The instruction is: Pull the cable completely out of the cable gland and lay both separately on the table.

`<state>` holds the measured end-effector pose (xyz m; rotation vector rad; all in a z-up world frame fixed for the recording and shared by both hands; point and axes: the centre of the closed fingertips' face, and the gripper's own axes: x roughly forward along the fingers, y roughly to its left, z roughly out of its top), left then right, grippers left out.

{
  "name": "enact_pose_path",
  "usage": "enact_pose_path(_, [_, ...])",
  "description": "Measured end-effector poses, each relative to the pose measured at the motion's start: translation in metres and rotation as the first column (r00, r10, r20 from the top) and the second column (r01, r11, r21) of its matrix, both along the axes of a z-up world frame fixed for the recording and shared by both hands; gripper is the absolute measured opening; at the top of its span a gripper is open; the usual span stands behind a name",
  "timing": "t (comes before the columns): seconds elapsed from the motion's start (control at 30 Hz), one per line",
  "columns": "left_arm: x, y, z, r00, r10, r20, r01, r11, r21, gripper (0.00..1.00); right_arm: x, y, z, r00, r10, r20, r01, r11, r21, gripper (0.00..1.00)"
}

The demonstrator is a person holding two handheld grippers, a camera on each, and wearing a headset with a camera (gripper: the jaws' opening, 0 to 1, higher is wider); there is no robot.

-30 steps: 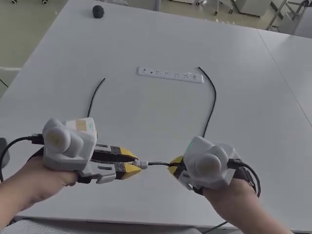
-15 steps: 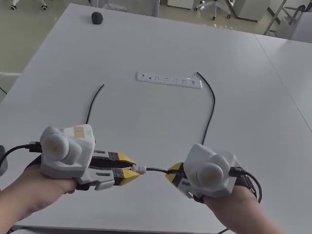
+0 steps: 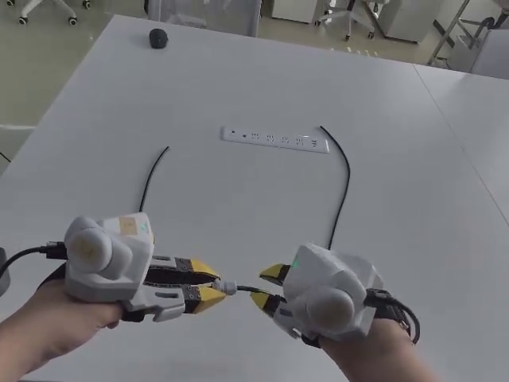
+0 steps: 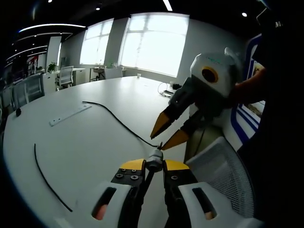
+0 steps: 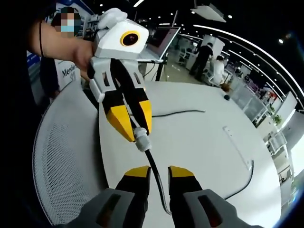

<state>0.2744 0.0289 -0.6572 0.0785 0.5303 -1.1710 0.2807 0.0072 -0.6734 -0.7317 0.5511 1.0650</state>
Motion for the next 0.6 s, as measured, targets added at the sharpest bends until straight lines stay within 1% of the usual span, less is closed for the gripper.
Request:
enact_pose_path(0.07, [0.0,-0.001,0.0,1.0,-0.002,-0.002,0.002,1.0,0.0,0.15,-0.003,0.006,-0.002,1.0,0.017,0.005,-0.017,1.0,-0.007,0.07])
enact_pose_path(0.13, [0.0,-0.001,0.0,1.0,-0.003,-0.001,0.003,1.0,0.001,0.15,-0.003,0.011,0.0,0.999,0.034,0.022,-0.034,0.999,-0.008,0.03])
enact_pose_path(0.17, [0.0,-0.001,0.0,1.0,-0.002,0.001,0.002,1.0,0.001,0.15,-0.003,0.011,0.001,0.999,0.032,0.024,-0.031,0.999,-0.012,0.02])
enact_pose_path(0.27, [0.001,0.0,0.002,1.0,-0.001,0.003,0.001,1.0,0.001,0.15,-0.003,0.013,0.003,0.999,0.031,0.038,-0.031,0.999,-0.01,0.02])
enact_pose_path(0.33, [-0.001,-0.001,0.002,1.0,-0.01,0.003,0.01,1.0,0.005,0.15,-0.004,0.012,0.0,0.999,0.027,0.031,-0.026,1.0,-0.01,0.01])
enact_pose_path(0.37, [-0.002,-0.002,0.002,1.0,-0.018,0.009,0.018,1.0,0.009,0.15,-0.005,0.011,0.0,0.999,0.022,0.025,-0.021,1.0,-0.005,0.0])
enact_pose_path(0.5, [-0.002,-0.002,0.001,1.0,-0.018,0.008,0.018,1.0,0.007,0.15,-0.004,0.008,-0.001,1.0,-0.006,0.009,0.006,1.0,0.018,0.0])
enact_pose_path(0.6, [-0.002,-0.003,0.001,1.0,-0.017,0.01,0.016,1.0,0.01,0.15,-0.003,0.004,-0.002,0.999,-0.027,-0.018,0.027,0.999,0.032,0.0])
